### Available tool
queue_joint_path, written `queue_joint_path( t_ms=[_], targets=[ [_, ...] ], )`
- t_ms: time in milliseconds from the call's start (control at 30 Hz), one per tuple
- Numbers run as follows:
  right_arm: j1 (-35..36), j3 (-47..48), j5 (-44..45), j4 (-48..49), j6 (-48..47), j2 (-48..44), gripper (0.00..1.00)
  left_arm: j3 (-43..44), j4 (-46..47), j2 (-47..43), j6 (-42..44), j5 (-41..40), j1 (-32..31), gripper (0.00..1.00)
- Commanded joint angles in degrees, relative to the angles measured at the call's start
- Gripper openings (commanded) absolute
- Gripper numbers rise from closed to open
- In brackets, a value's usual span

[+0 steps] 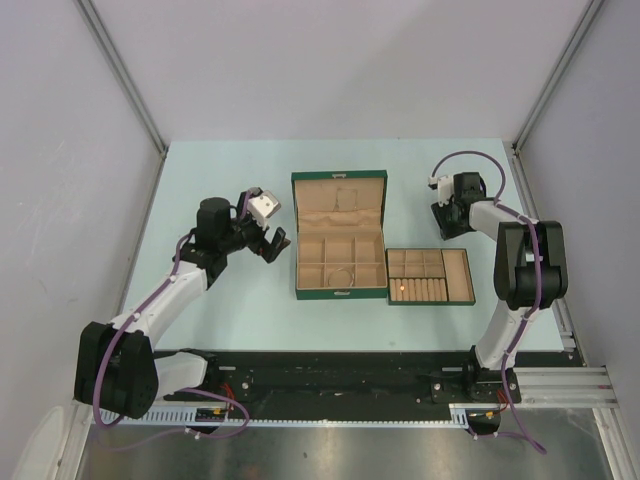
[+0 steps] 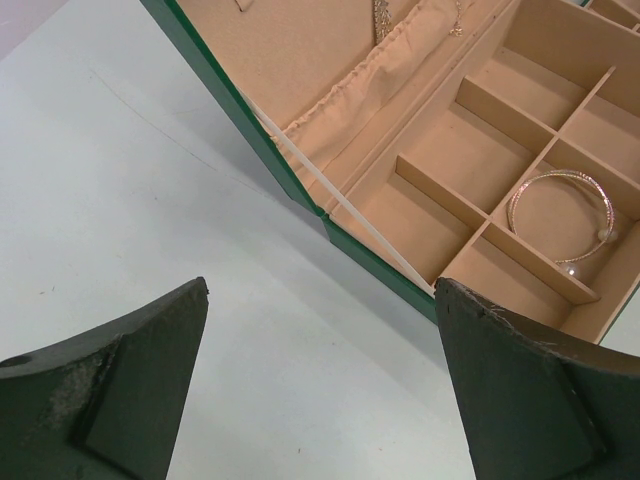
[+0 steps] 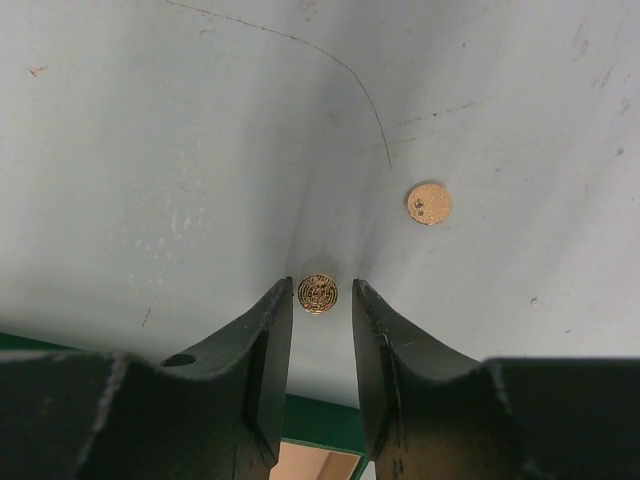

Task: Organize the mixed jewelry

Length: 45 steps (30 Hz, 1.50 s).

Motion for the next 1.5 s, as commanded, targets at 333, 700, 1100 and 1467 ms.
queue_joint_path(
  t_ms=[333,700,1100,1467],
  targets=[
    [-0.29,0.01,-0.86,0.91,-0.39,1.25,0.27,-0.34,0.30,-0.55,-1.20,1.74,0.26,1.00],
    [-0.38,0.01,-1.39,0.38,-0.31,0.38,0.18,-0.43,0.21,-0.46,-1.11,1.74,0.26,1.00],
    [-0.20,0.01,-4.47,-1.82,1.71,-5.51,0.17,-0.34,0.21,-0.46,-1.20,1.74,0.26,1.00],
    [3.13,0.01,-6.66,-7.35,2.94,-11.92,0.17,-0.34,0.04,-0.64,-1.20,1.83,0.26,1.00]
  ],
)
